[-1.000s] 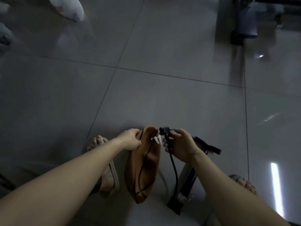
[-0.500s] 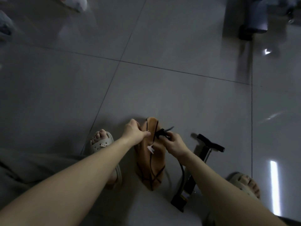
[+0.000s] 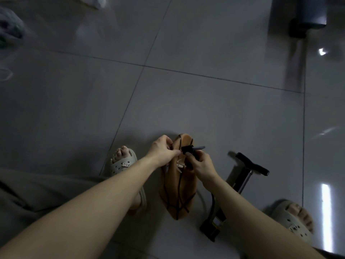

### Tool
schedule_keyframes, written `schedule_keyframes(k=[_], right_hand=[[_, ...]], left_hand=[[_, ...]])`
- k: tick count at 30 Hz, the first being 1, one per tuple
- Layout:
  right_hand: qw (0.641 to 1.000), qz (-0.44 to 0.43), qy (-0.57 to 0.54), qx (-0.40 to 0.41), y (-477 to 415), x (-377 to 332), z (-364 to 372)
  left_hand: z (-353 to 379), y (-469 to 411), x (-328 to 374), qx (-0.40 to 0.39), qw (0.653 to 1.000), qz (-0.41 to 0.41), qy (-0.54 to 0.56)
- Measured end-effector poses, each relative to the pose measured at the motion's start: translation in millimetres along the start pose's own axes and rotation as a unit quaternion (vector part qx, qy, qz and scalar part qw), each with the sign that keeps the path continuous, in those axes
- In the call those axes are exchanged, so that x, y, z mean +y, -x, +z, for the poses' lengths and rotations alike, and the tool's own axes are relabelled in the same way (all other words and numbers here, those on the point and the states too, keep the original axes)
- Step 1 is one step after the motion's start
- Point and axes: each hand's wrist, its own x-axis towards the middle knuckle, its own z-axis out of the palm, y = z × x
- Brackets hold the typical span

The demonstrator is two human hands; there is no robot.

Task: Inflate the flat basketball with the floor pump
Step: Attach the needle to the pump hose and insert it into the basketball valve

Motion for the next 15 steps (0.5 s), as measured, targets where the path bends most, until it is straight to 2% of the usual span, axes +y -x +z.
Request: schedule_keyframes(k=[4,10,13,15], right_hand=[[1.0,0.015,0.007,-0.009,3.8,5.5,5.7],[0.999,0.005,0.04,-0.009,3.4,8.9,2.9],[0.994,-0.014,0.108,-0.009,0.6,11.1,4.5],[0.984,-0.025,0.17,-0.039,-5.3,8.3,1.5]], left_hand=[[-1.6,-3.2,-4.0,-0.004,1.0,0.004,0.006],[-2.0,-5.1,-6.0,-0.059,0.998,0.012,0.023],[-1.9,-5.0,-7.3,-0.076,0.997,0.01,0.026],[-4.8,-5.8,-7.1,-0.092,0.995,0.014,0.024]])
